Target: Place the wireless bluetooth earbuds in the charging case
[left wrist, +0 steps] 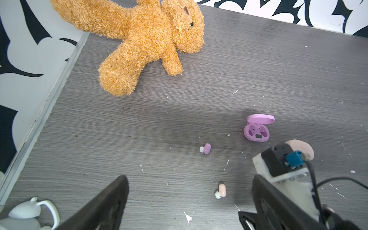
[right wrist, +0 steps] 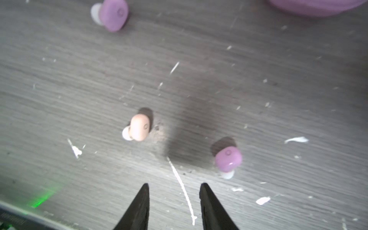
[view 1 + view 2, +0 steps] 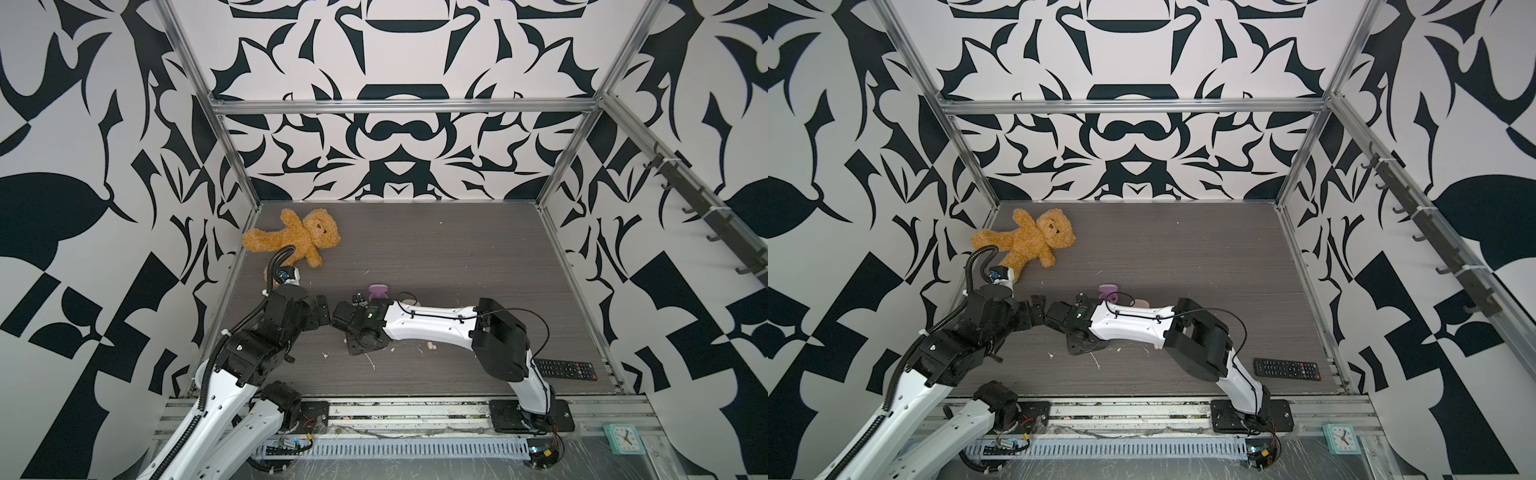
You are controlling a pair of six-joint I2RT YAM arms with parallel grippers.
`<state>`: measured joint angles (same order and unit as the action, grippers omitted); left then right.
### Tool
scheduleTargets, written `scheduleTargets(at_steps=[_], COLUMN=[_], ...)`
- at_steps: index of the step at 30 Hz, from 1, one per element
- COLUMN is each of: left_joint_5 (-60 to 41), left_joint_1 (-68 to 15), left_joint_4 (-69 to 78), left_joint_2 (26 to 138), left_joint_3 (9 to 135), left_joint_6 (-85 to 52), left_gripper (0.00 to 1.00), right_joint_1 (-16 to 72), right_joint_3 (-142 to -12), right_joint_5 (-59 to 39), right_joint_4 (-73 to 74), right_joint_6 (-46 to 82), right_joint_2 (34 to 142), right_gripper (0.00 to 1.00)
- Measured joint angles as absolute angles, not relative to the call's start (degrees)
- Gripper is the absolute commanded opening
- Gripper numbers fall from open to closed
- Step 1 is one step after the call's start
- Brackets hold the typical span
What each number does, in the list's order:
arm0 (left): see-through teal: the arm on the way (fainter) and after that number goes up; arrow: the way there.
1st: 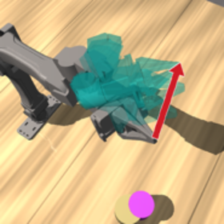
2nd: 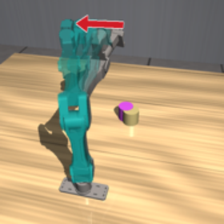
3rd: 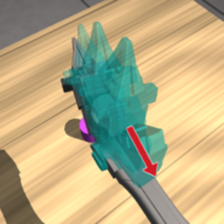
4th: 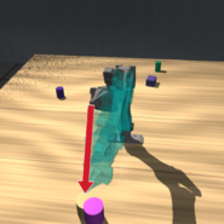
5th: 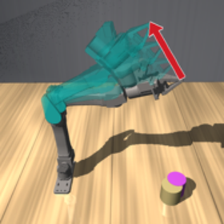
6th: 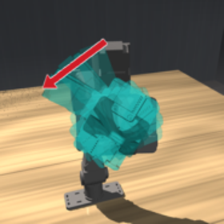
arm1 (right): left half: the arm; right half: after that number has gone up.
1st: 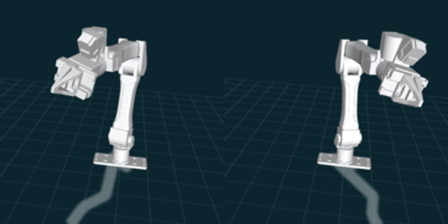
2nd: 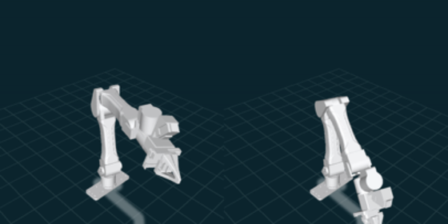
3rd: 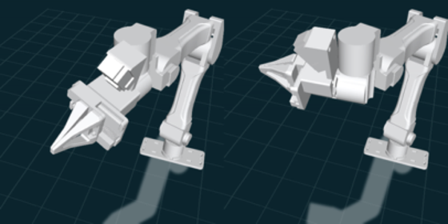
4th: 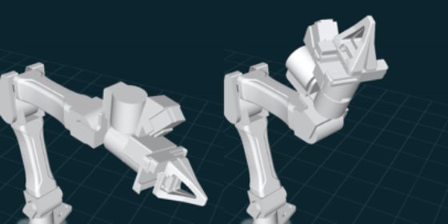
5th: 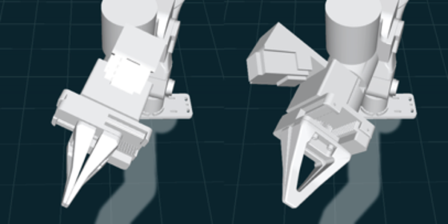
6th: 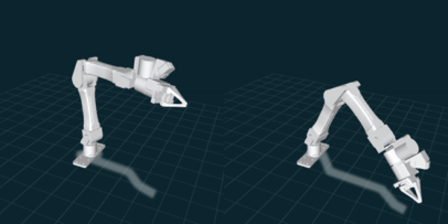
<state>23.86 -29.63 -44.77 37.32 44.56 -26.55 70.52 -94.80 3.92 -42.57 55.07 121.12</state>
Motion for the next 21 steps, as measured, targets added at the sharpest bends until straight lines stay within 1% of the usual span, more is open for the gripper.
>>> scheduleTargets(at_steps=[9,21], left_joint_5=[24.23,24.23], left_joint_1=[-29.65,-29.65], left_joint_4=[-44.8,-44.77], left_joint_2=[37.19,37.19], left_joint_3=[44.56,44.56], left_joint_6=[-26.57,-26.57], left_gripper=[0.99,0.99], right_joint_1=[71.09,69.8], right_joint_3=[-93.49,-93.17], right_joint_5=[2.28,3.25], right_joint_4=[-39.99,-40.42], right_joint_6=[55.11,55.05], right_joint_2=[122.39,122.74], right_gripper=[0.44,0.44])
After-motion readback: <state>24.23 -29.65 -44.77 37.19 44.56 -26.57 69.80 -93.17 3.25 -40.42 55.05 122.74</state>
